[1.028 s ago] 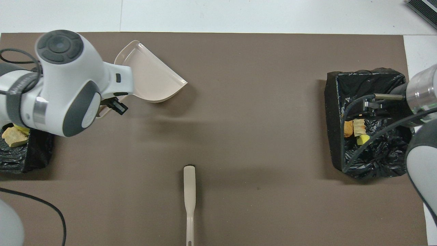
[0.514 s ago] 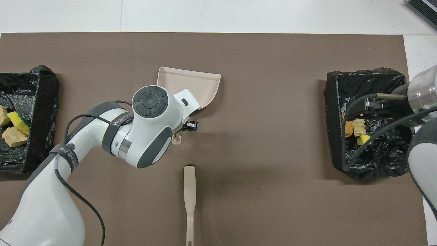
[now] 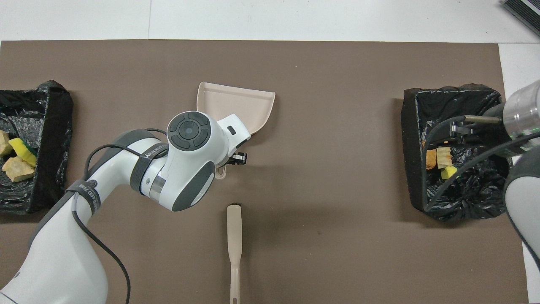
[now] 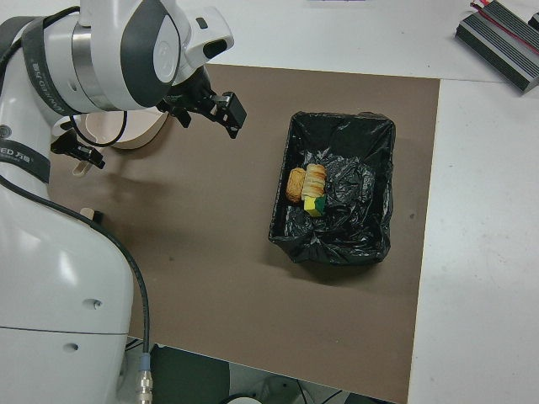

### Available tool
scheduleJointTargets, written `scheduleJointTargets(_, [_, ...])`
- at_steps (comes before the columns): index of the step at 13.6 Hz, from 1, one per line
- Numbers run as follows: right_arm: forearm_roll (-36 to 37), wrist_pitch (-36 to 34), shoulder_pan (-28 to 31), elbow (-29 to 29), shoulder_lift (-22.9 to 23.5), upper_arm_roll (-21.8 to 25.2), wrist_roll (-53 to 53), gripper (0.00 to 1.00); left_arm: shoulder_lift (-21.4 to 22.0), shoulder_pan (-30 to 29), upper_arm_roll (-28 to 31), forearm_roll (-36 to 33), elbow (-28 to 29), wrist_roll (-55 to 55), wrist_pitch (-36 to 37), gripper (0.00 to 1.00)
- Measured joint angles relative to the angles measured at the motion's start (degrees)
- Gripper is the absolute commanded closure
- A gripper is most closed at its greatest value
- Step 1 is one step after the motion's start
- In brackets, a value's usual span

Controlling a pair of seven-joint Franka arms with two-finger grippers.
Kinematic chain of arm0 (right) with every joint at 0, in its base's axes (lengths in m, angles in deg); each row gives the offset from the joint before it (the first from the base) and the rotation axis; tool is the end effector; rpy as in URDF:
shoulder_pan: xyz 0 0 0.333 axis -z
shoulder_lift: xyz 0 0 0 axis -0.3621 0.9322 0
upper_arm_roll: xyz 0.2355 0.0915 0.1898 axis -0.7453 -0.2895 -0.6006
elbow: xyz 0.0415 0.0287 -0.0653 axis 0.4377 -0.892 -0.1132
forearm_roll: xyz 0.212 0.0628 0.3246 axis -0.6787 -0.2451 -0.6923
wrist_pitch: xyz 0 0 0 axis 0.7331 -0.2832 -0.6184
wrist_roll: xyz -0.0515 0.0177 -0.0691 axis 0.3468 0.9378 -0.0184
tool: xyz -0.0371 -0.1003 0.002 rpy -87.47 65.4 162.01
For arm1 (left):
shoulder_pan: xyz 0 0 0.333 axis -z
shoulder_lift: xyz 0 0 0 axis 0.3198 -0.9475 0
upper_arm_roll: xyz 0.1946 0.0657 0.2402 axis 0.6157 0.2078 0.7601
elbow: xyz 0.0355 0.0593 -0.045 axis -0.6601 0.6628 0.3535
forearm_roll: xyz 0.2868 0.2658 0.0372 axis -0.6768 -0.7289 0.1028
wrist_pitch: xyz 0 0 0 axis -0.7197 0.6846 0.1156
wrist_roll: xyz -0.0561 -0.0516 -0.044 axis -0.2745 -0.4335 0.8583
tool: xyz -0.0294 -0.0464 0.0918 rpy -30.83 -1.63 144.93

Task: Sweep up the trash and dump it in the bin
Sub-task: 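Set the dustpan down and release it with the left gripper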

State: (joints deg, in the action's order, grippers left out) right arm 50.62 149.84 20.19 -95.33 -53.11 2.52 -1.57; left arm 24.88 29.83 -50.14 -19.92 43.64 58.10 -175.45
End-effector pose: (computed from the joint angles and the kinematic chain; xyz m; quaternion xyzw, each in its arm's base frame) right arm 0.5452 0.0624 0.6333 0.9971 -0.0747 -0.0125 0.0084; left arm 0.5612 -0.2845 0.3974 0.9970 -0.0744 0.0208 0.0057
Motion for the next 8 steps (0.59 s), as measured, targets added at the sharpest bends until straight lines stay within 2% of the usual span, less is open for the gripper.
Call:
scheduleJointTargets(3, [-0.05, 0.00, 0.05, 0.00, 0.00, 0.07, 0.00, 0.00, 2.18, -0.47, 5.96, 0.03, -2.48, 0.73, 2.50, 0.00])
scheduleJointTargets(5, [-0.15, 0.01, 0.05, 0.00, 0.00, 0.07, 0.00, 0.00, 3.41, -0.47, 9.18, 0.22, -4.67, 2.70, 6.68, 0.00])
scheduleJointTargets(8, [-0.24, 0.01, 0.12, 0.00, 0.00, 0.08, 0.00, 0.00, 4.73, -0.39, 16.84, 5.97, -10.32, 14.13, 15.38, 0.00])
